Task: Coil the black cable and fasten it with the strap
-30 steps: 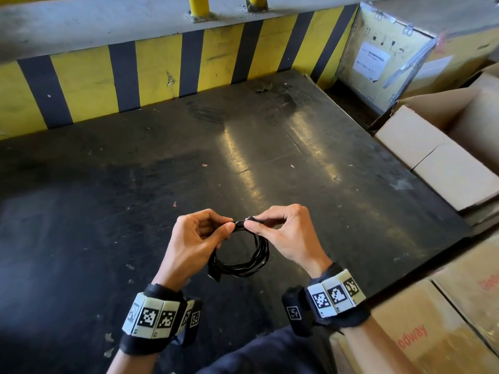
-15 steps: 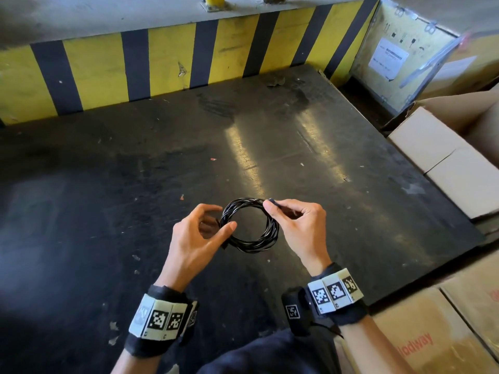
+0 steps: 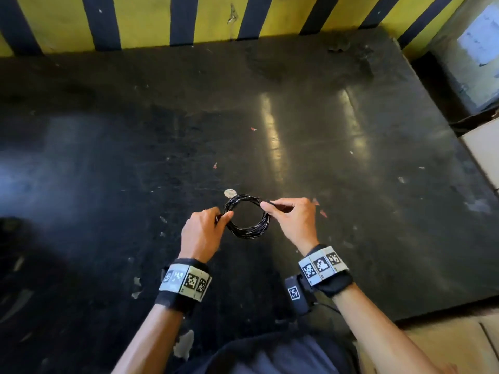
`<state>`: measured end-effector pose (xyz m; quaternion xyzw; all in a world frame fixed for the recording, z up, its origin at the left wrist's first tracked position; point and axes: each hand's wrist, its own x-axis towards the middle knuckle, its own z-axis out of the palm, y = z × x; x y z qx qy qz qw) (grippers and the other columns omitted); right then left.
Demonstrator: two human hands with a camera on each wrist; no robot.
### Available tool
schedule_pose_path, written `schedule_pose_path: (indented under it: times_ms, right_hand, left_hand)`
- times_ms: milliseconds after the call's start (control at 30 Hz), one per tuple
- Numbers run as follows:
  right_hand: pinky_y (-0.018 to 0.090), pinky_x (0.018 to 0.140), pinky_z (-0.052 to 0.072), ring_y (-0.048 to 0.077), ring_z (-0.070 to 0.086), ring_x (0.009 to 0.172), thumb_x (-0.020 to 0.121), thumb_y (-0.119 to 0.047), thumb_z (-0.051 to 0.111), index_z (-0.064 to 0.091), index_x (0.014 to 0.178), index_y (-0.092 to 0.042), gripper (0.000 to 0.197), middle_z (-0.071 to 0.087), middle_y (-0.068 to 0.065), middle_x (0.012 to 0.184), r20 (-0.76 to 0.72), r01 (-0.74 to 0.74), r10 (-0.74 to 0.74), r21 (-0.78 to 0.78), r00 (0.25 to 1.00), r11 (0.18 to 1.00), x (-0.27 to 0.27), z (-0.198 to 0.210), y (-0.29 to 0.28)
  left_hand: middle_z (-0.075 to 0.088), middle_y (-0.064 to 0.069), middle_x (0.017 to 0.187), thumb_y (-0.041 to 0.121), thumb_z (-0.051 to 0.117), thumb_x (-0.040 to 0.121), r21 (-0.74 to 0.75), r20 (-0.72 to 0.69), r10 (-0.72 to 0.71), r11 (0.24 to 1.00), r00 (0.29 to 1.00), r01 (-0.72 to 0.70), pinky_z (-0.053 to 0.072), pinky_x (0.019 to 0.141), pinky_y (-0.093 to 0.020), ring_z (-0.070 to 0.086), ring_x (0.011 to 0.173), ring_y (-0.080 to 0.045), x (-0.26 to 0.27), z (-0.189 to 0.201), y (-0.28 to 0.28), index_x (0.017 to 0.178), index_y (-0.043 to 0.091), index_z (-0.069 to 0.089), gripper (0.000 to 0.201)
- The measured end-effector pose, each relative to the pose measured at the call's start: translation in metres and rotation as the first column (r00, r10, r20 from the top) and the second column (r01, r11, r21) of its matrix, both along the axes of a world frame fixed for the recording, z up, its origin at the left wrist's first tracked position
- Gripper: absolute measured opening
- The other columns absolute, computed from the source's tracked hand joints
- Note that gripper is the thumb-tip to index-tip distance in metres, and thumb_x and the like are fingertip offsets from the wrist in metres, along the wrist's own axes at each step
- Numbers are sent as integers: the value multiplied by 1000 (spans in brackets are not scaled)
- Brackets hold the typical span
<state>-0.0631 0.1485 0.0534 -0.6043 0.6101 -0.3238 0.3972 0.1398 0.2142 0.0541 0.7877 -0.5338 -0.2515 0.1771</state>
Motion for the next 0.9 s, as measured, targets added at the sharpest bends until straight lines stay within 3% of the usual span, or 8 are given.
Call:
schedule_pose_path:
  times_ms: [100,233,300,467,567,700,800,900]
  right_hand:
    - [14,74,50,2,71,74,80,-30,87,85,93,-9,24,83,6,89,-71,-30,35,76,997,997,26,-22,-16]
    - [28,85,58,17,77,84,82,-28,85,84,95,-8,24,83,8,93,-128,-57,70,107,989,993,60,-41,-43]
    - [30,86,58,15,74,79,82,-26,85,84,94,-8,22,83,8,91,-139,-42,58,115,989,992,70,-46,-57]
    - [14,78,51,11,69,74,82,-25,85,84,94,-8,20,82,6,88,-178,5,21,146,984,989,80,-71,-86]
    - [25,86,57,13,71,75,83,-25,85,83,95,-8,21,82,7,89,-213,24,18,191,977,981,82,-91,-94]
    - [24,86,58,12,71,75,85,-24,83,83,98,-8,21,82,8,91,-244,45,16,242,970,969,82,-109,-94]
    - [28,85,62,13,75,76,85,-24,83,81,101,-9,22,81,5,88,-172,56,-8,272,985,961,82,-113,-94]
    - [13,77,59,7,74,77,85,-29,82,80,105,-13,25,79,-1,87,-159,72,-29,273,987,959,71,-104,-92]
  left_hand:
    - [70,-12,78,44,54,99,36,-28,17,999,999,-16,40,59,-36,64,76,-40,25,-21,-9,83,11,56,37]
    - [69,-18,80,35,51,102,50,-49,38,998,998,-36,40,60,-38,62,78,-43,52,-41,-33,84,11,48,30]
    - [69,-17,80,34,51,102,54,-45,29,998,999,-26,39,60,-37,62,77,-42,62,-50,-49,82,14,44,30]
    - [71,-17,87,37,51,102,123,-26,-3,992,1000,6,55,69,-46,66,81,-41,72,-74,-86,97,6,60,32]
    - [72,-18,88,36,52,101,156,-31,-13,988,999,18,57,73,-50,67,82,-41,72,-93,-98,100,6,61,32]
    - [70,-14,79,38,52,101,183,-73,-10,983,997,24,57,68,-49,68,75,-38,69,-114,-99,96,9,57,30]
    - [67,-6,72,42,53,100,157,-127,41,987,991,-21,56,64,-44,66,68,-30,70,-115,-99,96,15,54,27]
    - [65,0,72,44,55,99,137,-171,79,989,982,-56,55,65,-39,65,69,-22,76,-111,-89,101,18,57,26]
